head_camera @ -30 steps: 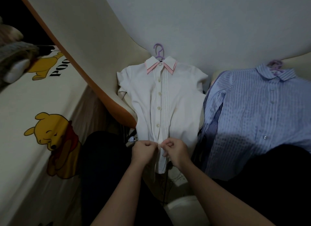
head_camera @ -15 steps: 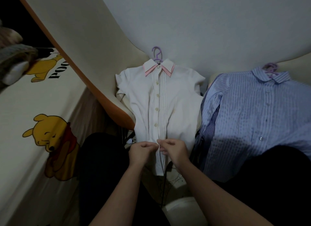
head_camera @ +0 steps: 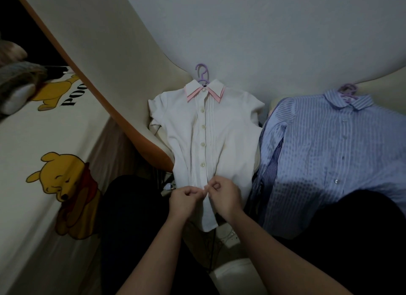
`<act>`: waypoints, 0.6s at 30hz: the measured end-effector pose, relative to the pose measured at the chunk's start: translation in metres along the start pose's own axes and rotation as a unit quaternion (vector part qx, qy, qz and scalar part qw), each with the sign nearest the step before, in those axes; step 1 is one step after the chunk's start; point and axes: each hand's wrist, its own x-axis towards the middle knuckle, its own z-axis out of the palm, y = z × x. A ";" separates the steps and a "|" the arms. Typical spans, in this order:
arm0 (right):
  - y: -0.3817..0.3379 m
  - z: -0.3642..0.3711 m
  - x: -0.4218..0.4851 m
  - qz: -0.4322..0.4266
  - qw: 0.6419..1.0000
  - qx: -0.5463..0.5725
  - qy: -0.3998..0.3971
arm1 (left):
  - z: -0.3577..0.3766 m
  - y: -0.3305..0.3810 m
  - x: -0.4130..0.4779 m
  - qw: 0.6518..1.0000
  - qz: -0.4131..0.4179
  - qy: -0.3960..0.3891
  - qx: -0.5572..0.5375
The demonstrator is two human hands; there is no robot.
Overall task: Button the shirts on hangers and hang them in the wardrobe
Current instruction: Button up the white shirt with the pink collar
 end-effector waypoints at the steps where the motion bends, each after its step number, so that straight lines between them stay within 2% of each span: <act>1: 0.001 0.000 0.000 -0.004 1.000 -0.002 0.003 | 0.000 0.000 0.001 1.000 -0.009 -0.006 -0.011; 5: 0.003 -0.001 0.002 0.004 1.000 0.004 0.005 | -0.002 -0.002 0.005 0.997 -0.049 -0.027 -0.059; 13: 0.006 0.001 0.002 0.050 0.998 -0.008 -0.025 | -0.002 -0.004 0.008 0.995 -0.060 -0.012 -0.085; 18: 0.007 0.001 0.005 0.043 0.997 -0.038 -0.048 | -0.004 -0.003 0.008 0.990 -0.083 -0.031 -0.106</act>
